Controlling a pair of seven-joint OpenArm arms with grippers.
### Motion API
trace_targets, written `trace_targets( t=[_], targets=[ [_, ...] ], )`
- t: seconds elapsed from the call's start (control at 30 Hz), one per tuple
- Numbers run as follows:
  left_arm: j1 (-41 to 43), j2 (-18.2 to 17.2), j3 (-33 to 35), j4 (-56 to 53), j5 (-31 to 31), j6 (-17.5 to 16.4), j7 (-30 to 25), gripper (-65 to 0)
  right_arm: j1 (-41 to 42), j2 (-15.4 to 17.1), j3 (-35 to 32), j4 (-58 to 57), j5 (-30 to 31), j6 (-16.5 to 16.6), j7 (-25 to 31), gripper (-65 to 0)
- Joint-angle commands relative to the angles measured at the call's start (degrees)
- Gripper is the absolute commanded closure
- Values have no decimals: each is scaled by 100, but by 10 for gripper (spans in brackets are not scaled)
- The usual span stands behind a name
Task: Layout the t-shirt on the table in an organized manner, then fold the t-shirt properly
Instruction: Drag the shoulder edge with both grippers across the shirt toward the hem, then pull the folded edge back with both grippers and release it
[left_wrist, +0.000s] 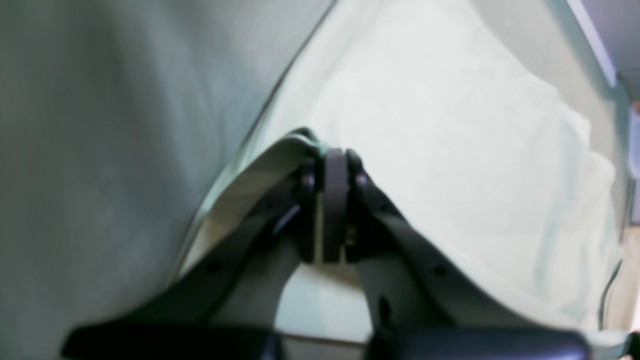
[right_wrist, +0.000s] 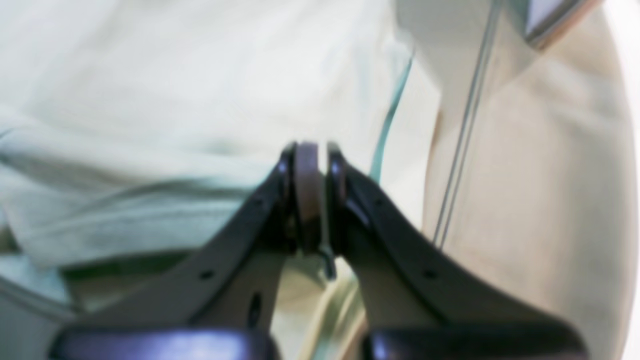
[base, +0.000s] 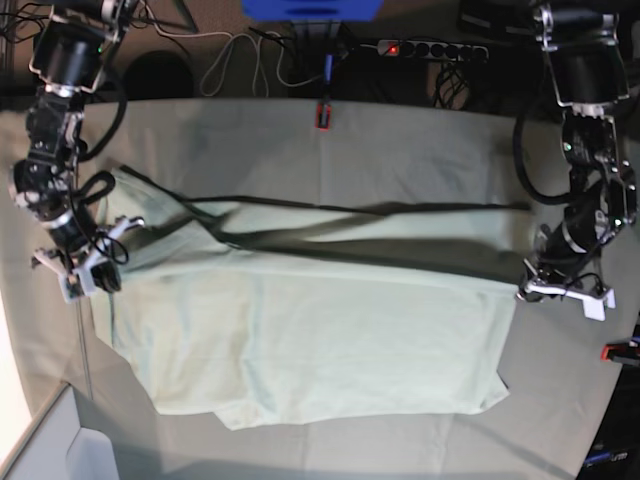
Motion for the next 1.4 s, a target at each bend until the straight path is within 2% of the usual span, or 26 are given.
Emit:
trace_targets(
  t=[0.0, 0.17, 0.37, 0.43, 0.53, 0.6, 0.77, 0.87, 1.0, 1.13, 1.27, 1.37],
  targets=[
    [-129, -57, 37, 73, 97, -10, -83, 0, 258, 62, 22, -45, -8, 28, 137, 0],
    [-182, 75, 64, 73, 571, -10, -118, 0, 777, 79, -181, -731, -43, 28, 120, 0],
    [-261, 207, 73, -24, 1108, -10, -118, -4, 795, 282, -629, -1144, -43, 28, 111, 0],
    [-384, 260, 73, -191, 1257, -19, -74, -44, 795, 299, -664, -1144, -43, 28, 111, 0],
    [-463, 251, 73, -305, 1292, -19, -65, -188, 795, 299, -638, -1127, -43, 28, 93, 0],
    [-437, 242, 73, -261, 1257, -19, -65, -263, 795, 308, -629, -1127, -43, 28, 93, -26],
    [-384, 268, 46, -191, 1248, -19, -65, -262, 742, 387, -620, -1127, -43, 28, 93, -173],
    [-384, 251, 46, -191, 1248, -27, -56, -275, 628, 413, -611, -1109, -43, 28, 120, -226],
    [-76, 260, -7, -173, 1239, -27, -65, -316, 346, 361, -137, -625, -34, 28, 93, -232],
    [293, 453, -604, -173, 1099, -27, -127, -372, -32, 79, 294, 104, -34, 28, 93, -234],
    [627, 567, -1316, -103, 782, -27, -118, -437, -577, 44, 356, 605, -25, 28, 93, -233],
    [636, 594, -1211, -252, 861, -27, -127, -443, -814, -70, 356, 720, -17, 28, 102, -233]
  ],
)
